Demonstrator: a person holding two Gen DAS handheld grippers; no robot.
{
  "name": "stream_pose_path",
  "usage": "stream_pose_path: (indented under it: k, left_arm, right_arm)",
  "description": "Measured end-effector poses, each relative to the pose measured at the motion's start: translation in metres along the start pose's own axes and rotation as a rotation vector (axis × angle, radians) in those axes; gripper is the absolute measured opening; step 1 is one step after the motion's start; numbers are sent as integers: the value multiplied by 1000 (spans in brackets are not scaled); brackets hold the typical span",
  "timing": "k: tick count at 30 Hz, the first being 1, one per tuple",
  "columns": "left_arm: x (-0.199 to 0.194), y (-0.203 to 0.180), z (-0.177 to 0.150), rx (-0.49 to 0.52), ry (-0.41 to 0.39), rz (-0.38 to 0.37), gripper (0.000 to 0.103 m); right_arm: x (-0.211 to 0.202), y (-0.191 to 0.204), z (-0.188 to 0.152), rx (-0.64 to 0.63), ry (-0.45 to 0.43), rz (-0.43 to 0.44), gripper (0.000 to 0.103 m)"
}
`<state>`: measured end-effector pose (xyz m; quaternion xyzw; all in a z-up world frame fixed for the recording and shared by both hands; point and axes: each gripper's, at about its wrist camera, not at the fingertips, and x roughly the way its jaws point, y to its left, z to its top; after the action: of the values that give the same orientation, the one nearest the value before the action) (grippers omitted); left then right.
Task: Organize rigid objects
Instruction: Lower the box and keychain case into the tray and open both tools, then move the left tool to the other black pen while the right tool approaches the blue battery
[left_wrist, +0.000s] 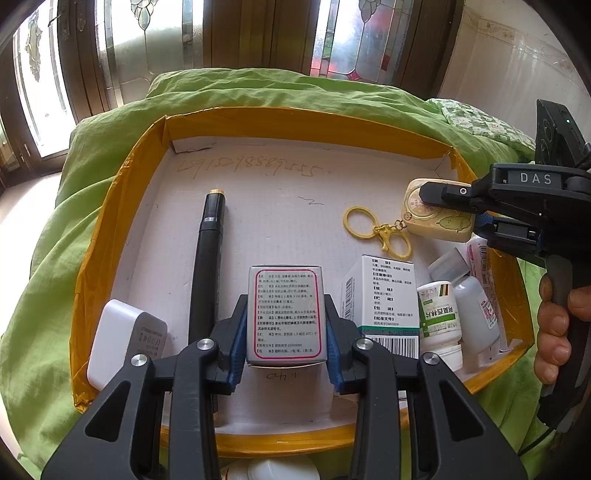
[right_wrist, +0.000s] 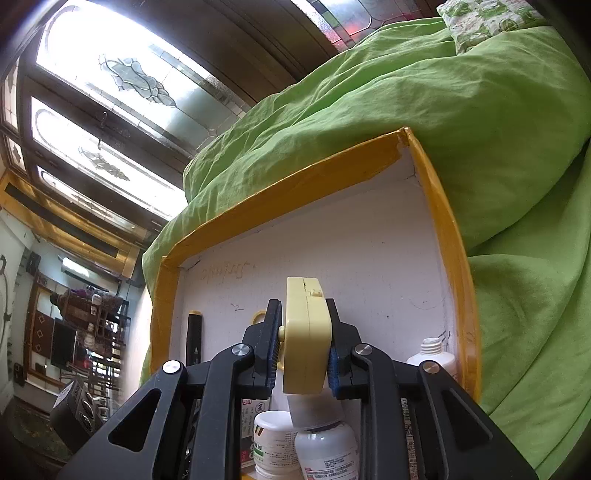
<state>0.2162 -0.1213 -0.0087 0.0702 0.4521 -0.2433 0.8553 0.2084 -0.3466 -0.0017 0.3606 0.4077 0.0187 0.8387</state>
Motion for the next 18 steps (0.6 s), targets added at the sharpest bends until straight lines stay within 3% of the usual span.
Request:
stream_pose_path:
  k: [5, 6, 8, 11, 14, 16, 18]
  left_arm:
    - [-2, 1, -3, -10, -2, 5, 37]
    - [-3, 2, -4, -14, -1, 6, 41]
    - [-7, 4, -6, -24, -10, 12, 63]
    - [-20, 8, -8, -38, -46, 5, 66]
    - [-31, 12, -8, -47, -58, 4, 67]
    - [-41, 15, -10, -54, -70, 6, 67]
    - [-53, 19, -17, -69, -84, -2, 67]
  right_arm:
    - [-7, 3, -2, -37, -21, -63, 26]
    - [-9, 6, -3, -60, -30, -81, 30]
    - [-12, 15, -5, -115, -48, -120, 36]
    - [-13, 27, -8, -189, -74, -175, 45]
    - [-19, 28, -9, -219, -121, -228, 71]
    - [-25, 21, -7, -193, -143, -238, 71]
    - [-30, 15, -4, -153, -141, -190, 71]
